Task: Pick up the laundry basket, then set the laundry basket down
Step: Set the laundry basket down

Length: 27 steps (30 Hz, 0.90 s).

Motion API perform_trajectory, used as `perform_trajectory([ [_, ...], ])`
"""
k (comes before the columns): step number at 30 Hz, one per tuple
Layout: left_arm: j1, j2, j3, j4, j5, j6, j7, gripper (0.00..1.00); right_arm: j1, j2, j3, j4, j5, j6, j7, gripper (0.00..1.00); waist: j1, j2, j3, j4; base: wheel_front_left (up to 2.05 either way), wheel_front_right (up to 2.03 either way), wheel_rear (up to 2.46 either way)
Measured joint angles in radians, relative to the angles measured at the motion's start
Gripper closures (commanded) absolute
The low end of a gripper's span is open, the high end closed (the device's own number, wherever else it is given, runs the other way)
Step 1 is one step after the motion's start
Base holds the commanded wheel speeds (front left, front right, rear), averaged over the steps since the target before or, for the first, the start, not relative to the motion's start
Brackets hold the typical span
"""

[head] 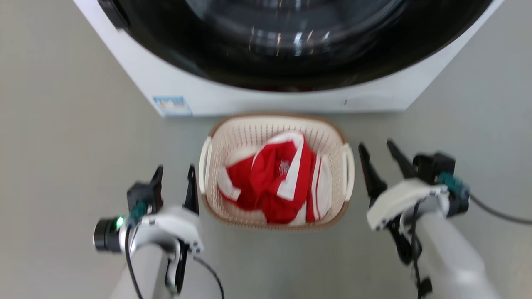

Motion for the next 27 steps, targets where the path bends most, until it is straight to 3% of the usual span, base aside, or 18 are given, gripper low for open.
perform_trajectory([
  [4, 0.164, 0.002, 0.026, -0.137, 0.049, -0.010, 0.000, 0.00, 0.149, 0.008, 0.020, -0.099, 0.008, 0.000, 0.000, 0.00, -0.0001, 0.0000, -0.129, -0.024, 0.00, 0.00, 0.00],
  [12, 0.477, 0.005, 0.056, -0.350, 0.054, -0.019, 0.000, 0.00, 0.451, 0.014, -0.044, -0.289, 0.015, 0.000, 0.000, 0.00, 0.0000, 0.0000, -0.355, -0.042, 0.00, 0.00, 0.00],
  [16, 0.545, 0.007, 0.077, -0.406, 0.050, -0.019, 0.000, 0.00, 0.523, 0.015, -0.076, -0.368, 0.006, 0.000, 0.000, 0.00, 0.0000, 0.0000, -0.394, -0.047, 0.00, 0.00, 0.00],
  [27, 0.598, 0.008, 0.087, -0.484, 0.061, -0.019, 0.000, 0.00, 0.571, 0.017, -0.106, -0.445, 0.005, 0.000, 0.000, 0.00, 0.0000, 0.0000, -0.418, -0.064, 0.00, 0.00, 0.00],
])
